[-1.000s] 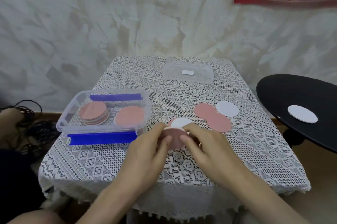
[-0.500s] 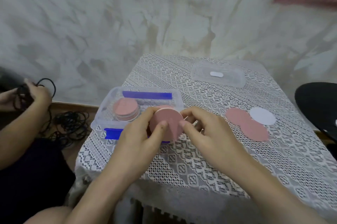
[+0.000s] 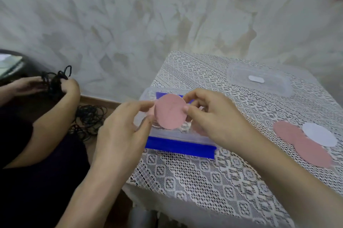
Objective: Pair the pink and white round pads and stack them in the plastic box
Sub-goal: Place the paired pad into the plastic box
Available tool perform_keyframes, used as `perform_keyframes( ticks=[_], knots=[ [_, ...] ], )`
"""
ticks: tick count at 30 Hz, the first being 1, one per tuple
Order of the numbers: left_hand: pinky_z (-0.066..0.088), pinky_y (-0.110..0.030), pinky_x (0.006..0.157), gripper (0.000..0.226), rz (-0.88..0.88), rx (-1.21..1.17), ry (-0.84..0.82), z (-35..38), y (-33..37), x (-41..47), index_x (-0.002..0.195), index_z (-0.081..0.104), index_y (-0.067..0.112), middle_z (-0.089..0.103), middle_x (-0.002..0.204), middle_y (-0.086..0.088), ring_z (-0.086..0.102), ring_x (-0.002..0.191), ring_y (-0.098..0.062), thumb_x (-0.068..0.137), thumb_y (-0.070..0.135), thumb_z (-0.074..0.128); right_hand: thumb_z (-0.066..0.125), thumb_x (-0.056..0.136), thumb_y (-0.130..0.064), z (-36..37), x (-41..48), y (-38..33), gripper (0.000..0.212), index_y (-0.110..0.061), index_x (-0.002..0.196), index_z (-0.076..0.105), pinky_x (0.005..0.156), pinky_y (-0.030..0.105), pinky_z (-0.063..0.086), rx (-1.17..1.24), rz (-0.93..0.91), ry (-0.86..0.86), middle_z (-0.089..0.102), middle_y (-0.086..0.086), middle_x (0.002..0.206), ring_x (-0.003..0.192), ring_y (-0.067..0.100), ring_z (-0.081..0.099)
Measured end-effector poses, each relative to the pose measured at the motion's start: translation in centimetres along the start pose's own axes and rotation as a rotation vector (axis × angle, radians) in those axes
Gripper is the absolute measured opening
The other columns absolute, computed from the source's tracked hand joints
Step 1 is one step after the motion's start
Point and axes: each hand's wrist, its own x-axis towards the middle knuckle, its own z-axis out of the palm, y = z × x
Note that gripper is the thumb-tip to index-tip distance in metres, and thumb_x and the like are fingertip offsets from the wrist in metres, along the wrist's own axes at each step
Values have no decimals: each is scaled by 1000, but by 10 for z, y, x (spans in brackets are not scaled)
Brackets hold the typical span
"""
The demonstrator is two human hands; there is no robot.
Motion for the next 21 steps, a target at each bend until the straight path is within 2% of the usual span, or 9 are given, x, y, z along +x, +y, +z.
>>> perform_keyframes(
  ticks=[2,5,8,12,15,18,21],
  knots=[
    [40,-24,66,26,-2,45,-4,-1,-6,3,118,64,42,56,103,25,53,72,2,92,39,61,64,97,-24,9,16,-2,2,-26,97,65,79,44,56,-56,5,-14,72,-7,75,74,12,69],
    [49,-37,78,41,-60,39,-45,-2,-14,5,132,57,41,52,124,27,59,85,-8,91,48,57,63,97,-25,22,35,-4,4,-26,100,62,79,39,52,-142,16,-48,70,-7,73,77,13,67],
    [50,-39,87,49,-95,30,-93,-2,-17,5,141,51,40,49,134,28,61,97,-13,94,52,55,56,100,-28,31,43,-4,12,-35,109,54,70,36,48,-335,26,-87,68,-7,75,72,13,61],
    [49,-43,97,57,-122,19,-149,-4,-20,6,147,44,41,46,141,28,61,110,-8,93,62,46,46,101,-27,36,48,-4,14,-34,104,58,71,38,51,-602,-41,-92,63,-9,74,77,21,61],
    [50,-44,96,61,-132,20,-166,-4,-19,5,148,40,44,43,142,31,62,98,0,91,64,42,53,98,-46,34,46,-7,16,-34,106,59,78,38,53,-629,-17,-171,66,-12,88,86,18,62],
    [51,-44,95,60,-139,22,-165,-4,-20,4,148,37,47,40,142,33,61,90,3,91,65,41,63,83,-68,29,44,-8,44,-36,111,55,81,38,54,-645,-11,-252,67,-12,91,91,15,61],
    [51,-43,95,60,-140,27,-165,-3,-22,5,148,37,48,40,142,34,62,90,0,91,64,41,70,79,-68,30,43,-8,52,-34,114,52,79,39,53,-691,-23,-265,65,-14,88,91,15,59]
  ],
)
